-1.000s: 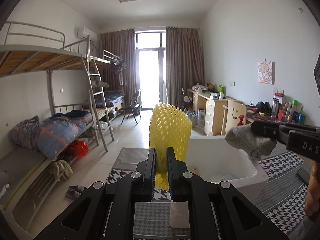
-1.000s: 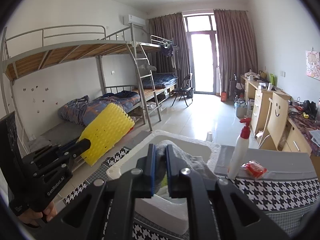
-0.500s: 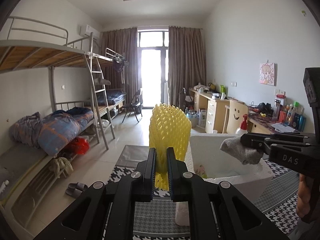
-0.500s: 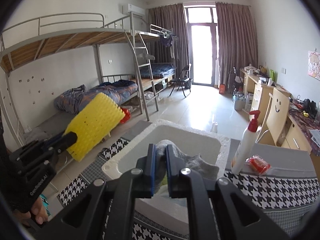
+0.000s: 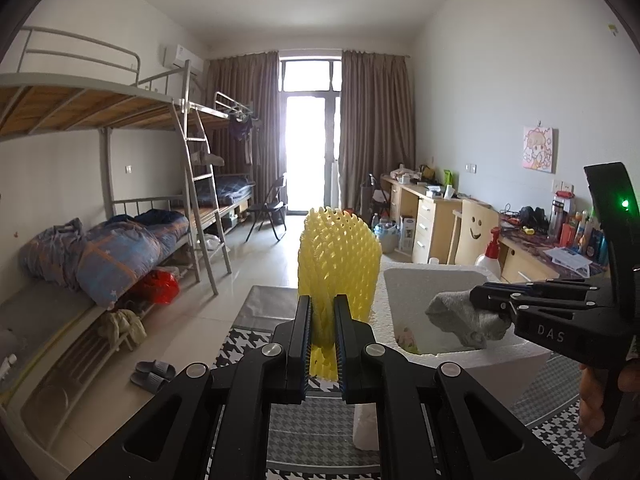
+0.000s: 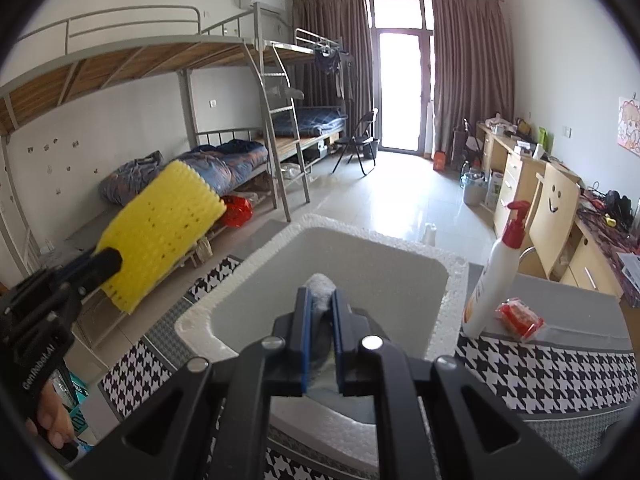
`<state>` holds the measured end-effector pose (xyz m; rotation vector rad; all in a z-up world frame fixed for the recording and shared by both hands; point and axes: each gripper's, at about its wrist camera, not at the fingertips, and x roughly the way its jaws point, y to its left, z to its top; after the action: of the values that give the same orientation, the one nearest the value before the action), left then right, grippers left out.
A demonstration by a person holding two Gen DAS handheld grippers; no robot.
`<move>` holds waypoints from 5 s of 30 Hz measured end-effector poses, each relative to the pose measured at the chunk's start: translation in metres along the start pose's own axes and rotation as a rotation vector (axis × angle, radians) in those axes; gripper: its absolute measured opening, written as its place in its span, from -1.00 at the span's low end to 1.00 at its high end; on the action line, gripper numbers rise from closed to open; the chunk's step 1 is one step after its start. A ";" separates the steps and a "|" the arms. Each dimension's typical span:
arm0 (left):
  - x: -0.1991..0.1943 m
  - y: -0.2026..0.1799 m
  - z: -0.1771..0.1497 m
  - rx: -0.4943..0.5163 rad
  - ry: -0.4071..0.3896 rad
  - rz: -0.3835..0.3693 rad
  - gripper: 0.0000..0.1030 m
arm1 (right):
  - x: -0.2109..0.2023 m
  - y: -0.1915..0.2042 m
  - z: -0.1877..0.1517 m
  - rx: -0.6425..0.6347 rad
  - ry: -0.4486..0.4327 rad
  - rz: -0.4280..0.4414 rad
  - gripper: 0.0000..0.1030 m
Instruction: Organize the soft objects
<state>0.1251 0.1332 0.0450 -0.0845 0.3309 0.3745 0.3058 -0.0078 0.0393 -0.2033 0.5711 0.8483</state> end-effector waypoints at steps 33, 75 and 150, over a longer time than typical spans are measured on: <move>0.000 -0.017 0.006 0.032 -0.005 -0.061 -0.78 | -0.021 -0.008 -0.009 -0.017 -0.047 -0.053 0.80; 0.035 -0.078 0.011 0.101 0.096 -0.189 -0.78 | -0.078 -0.074 -0.048 0.110 -0.088 -0.180 0.85; -0.092 -0.086 -0.025 0.094 -0.060 -0.147 0.98 | -0.182 -0.023 -0.106 0.098 -0.240 -0.214 0.85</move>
<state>0.0684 0.0184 0.0540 -0.0056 0.2811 0.2149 0.1861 -0.1818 0.0502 -0.0694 0.3576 0.6244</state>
